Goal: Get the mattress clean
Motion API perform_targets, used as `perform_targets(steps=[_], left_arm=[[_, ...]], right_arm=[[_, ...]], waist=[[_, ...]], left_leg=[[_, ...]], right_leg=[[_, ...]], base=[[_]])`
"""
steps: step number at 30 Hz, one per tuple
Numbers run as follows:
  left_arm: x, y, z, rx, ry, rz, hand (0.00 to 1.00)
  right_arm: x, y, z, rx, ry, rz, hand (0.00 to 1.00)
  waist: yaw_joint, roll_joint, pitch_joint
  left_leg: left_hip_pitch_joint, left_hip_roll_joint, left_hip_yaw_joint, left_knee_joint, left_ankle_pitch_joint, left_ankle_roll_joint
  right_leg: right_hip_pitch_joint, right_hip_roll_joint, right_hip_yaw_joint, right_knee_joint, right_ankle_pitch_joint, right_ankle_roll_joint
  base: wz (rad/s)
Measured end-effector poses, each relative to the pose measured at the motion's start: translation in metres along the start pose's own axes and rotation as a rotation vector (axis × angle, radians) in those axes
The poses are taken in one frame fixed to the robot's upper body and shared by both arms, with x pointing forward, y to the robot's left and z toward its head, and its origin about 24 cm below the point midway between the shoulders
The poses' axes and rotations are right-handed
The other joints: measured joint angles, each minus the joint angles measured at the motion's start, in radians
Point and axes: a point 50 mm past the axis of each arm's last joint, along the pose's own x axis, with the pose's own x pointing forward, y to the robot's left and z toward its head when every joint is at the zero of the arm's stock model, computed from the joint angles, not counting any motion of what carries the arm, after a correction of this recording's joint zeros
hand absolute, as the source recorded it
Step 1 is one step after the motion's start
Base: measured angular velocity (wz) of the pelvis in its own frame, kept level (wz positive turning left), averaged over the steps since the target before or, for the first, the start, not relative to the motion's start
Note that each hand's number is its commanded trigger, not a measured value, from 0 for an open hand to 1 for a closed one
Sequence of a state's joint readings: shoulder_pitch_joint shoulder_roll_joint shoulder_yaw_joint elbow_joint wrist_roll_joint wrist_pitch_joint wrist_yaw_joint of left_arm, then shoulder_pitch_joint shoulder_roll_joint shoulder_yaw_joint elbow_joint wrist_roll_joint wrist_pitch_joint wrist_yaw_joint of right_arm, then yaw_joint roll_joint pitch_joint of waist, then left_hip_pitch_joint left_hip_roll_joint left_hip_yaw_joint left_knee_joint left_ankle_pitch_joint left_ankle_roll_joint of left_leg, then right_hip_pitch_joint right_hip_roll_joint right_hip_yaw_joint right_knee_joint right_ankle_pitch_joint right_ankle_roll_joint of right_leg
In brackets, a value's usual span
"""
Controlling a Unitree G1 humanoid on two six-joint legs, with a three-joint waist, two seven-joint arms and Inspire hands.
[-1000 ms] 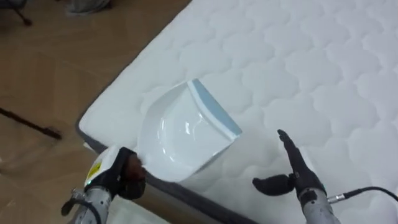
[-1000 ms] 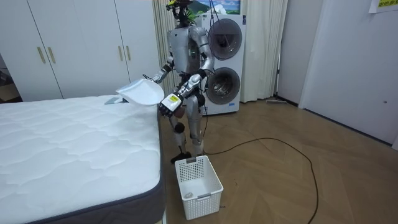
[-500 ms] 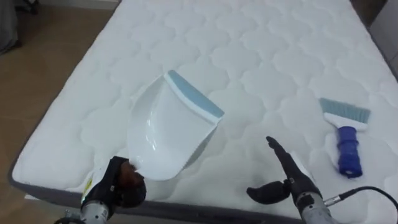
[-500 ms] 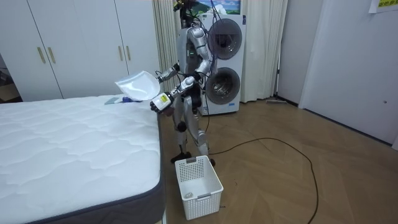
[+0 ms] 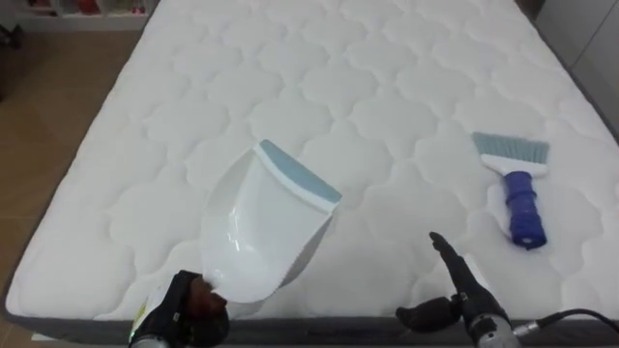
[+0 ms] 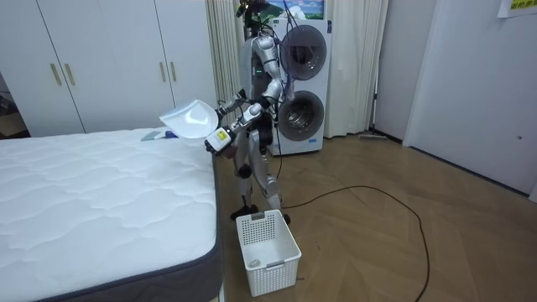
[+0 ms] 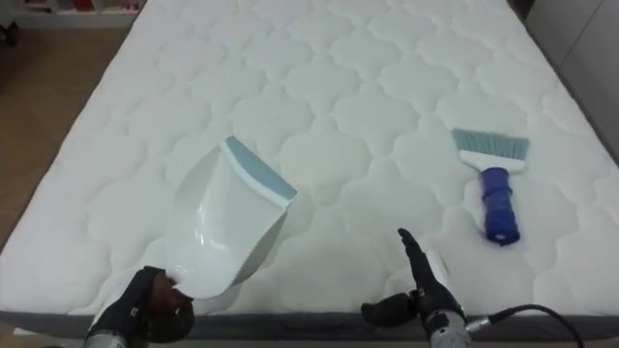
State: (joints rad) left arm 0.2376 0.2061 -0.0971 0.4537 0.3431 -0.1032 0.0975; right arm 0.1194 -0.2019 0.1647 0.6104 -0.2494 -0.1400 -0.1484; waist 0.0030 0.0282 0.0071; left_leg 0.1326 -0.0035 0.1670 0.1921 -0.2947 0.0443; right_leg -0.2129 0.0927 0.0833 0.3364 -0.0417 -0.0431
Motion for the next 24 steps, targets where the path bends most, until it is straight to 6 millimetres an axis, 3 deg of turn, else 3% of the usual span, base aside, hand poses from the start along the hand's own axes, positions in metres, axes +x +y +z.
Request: perform_targets(steps=[2,3,11,18,24], left_arm=[[0.0,0.001,0.0,-0.001,0.0,0.004,0.51],[0.0,0.001,0.0,-0.002,0.0,0.006,0.0],[0.001,0.001,0.0,-0.053,0.006,0.018,0.0],[0.003,-0.003,-0.015,-0.077,0.085,0.013,0.0],[0.005,-0.002,-0.024,-0.153,0.134,0.041,0.0]], right_arm=[[0.0,0.0,-0.001,-0.026,0.0,0.003,0.0],[0.0,0.0,-0.001,-0.035,0.0,0.004,0.0],[-0.002,0.003,-0.009,-0.041,0.031,0.008,0.0],[-0.004,0.003,-0.021,-0.022,0.086,0.004,0.0],[-0.01,0.008,-0.04,-0.014,0.171,0.026,0.0]], waist=[[0.001,-0.003,0.0019],[0.001,-0.004,0.0028],[0.0,-0.007,0.002],[-0.008,-0.011,0.0001],[-0.001,-0.008,0.0008]], left_leg=[[-0.003,0.003,0.001,-0.005,0.0,0.0],[-0.003,0.004,0.001,-0.006,0.0,0.0],[0.002,0.023,-0.001,-0.022,0.002,-0.002],[0.021,0.029,0.005,-0.024,0.002,-0.003],[0.057,0.044,0.056,-0.032,0.001,-0.004]], right_leg=[[0.001,0.004,0.002,-0.012,0.005,0.0],[0.001,0.005,0.002,-0.015,0.006,0.0],[0.016,0.022,-0.003,-0.064,0.014,-0.003],[0.041,0.027,-0.006,-0.083,0.014,-0.003],[0.082,0.036,-0.006,-0.109,0.021,-0.008]], base=[[0.0],[0.0],[0.0],[-0.01],[-0.02]])
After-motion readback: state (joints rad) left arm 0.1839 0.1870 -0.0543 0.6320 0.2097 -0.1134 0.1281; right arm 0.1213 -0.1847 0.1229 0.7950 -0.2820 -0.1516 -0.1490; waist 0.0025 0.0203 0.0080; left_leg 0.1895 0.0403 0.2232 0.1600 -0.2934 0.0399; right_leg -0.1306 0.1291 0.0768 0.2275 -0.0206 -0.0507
